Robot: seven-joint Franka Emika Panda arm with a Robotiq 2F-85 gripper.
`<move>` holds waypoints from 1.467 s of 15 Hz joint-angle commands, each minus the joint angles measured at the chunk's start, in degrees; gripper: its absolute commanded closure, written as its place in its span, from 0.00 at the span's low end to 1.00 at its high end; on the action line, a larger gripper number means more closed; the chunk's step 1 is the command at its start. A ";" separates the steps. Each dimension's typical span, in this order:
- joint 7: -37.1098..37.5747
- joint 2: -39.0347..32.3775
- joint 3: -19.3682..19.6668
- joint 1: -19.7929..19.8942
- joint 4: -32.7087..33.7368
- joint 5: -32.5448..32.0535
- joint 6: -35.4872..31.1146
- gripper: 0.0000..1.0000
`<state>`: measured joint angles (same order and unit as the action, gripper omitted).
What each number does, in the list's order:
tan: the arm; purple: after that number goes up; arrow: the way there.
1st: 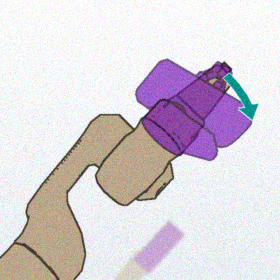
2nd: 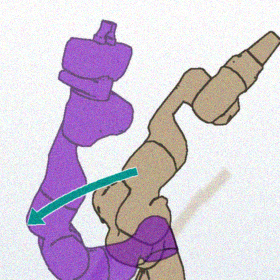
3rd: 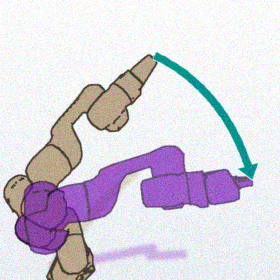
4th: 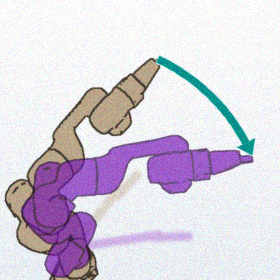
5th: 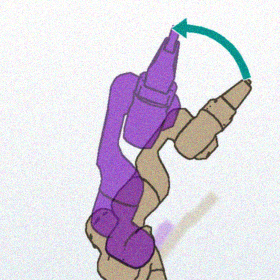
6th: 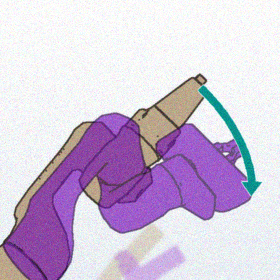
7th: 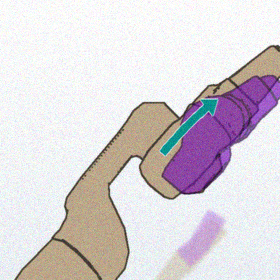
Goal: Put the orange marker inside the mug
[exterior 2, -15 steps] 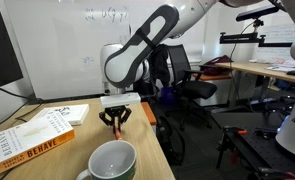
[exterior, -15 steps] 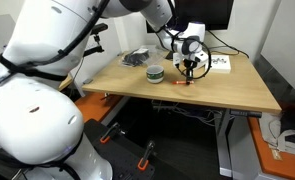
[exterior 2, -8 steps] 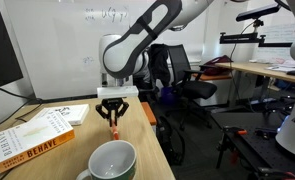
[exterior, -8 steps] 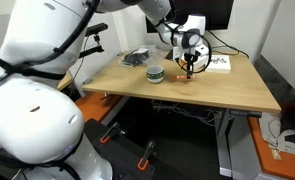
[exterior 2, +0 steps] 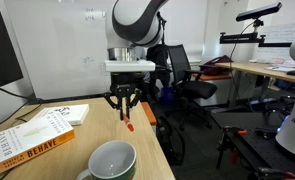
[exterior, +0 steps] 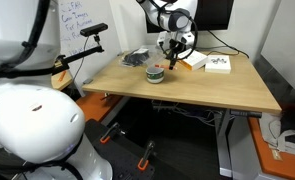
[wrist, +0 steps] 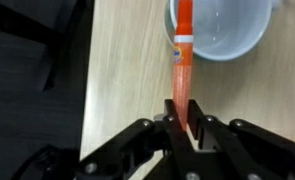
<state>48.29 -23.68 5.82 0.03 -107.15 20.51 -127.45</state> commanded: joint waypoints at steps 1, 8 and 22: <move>-6.31 5.22 -3.05 2.96 -4.57 9.87 5.35 0.95; -17.10 0.84 -4.31 5.37 -2.63 28.56 20.59 0.95; -19.39 -12.96 -3.34 5.13 9.41 37.43 25.88 0.56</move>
<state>29.03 -34.92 2.10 4.78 -100.26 57.25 -103.95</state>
